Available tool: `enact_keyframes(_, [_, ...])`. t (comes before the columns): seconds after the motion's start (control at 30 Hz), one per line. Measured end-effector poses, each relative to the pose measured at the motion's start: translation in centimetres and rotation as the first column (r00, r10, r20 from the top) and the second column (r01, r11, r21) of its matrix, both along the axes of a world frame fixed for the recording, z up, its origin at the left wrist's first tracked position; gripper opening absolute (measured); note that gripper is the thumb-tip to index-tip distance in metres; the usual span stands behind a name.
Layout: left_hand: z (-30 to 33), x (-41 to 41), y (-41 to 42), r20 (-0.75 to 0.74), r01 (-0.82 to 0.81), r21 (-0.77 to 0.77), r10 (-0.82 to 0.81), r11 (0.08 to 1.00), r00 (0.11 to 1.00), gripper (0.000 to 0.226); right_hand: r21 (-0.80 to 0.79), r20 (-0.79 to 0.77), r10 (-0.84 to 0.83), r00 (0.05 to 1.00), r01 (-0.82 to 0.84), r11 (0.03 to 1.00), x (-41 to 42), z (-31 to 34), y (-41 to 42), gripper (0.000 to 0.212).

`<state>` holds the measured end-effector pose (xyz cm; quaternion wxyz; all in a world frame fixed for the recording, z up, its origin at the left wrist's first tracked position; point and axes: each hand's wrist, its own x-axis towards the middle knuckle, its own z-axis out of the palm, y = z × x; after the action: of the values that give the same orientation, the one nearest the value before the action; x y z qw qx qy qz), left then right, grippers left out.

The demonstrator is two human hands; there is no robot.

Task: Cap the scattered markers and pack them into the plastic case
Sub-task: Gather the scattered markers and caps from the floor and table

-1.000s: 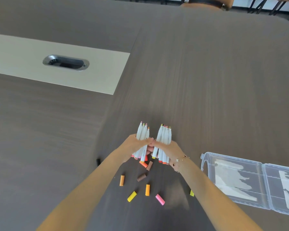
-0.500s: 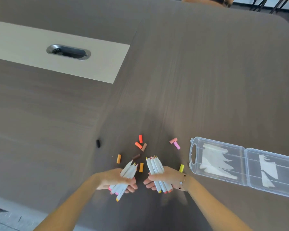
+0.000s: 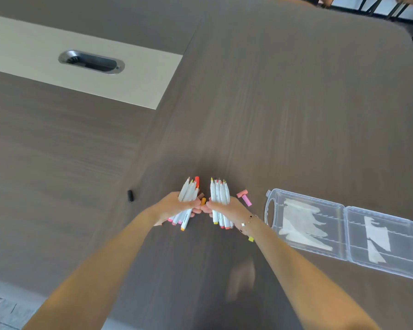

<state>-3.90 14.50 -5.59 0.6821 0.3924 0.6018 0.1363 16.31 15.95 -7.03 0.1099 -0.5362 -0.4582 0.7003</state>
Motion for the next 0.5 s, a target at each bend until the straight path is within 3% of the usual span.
enact_keyframes(0.23, [-0.5, 0.5, 2.8, -0.009, -0.121, 0.091, 0.122, 0.988, 0.992, 0.026, 0.04, 0.042, -0.091, 0.995, 0.09, 0.995, -0.5, 0.4, 2.5, 0.026])
enact_keyframes(0.37, [-0.1, 0.3, 0.1, 0.007, -0.202, 0.002, 0.202, 0.979, 0.979, 0.02, -0.053, -0.023, -0.209, 0.978, 0.208, 0.977, -0.8, 1.0, -0.5, 0.021])
enact_keyframes(0.5, [0.2, 0.3, -3.9, -0.068, -0.186, -0.119, 0.179, 0.975, 0.982, 0.023, -0.136, 0.135, -0.263, 0.955, 0.28, 0.95, -2.2, 0.7, -5.5, 0.029])
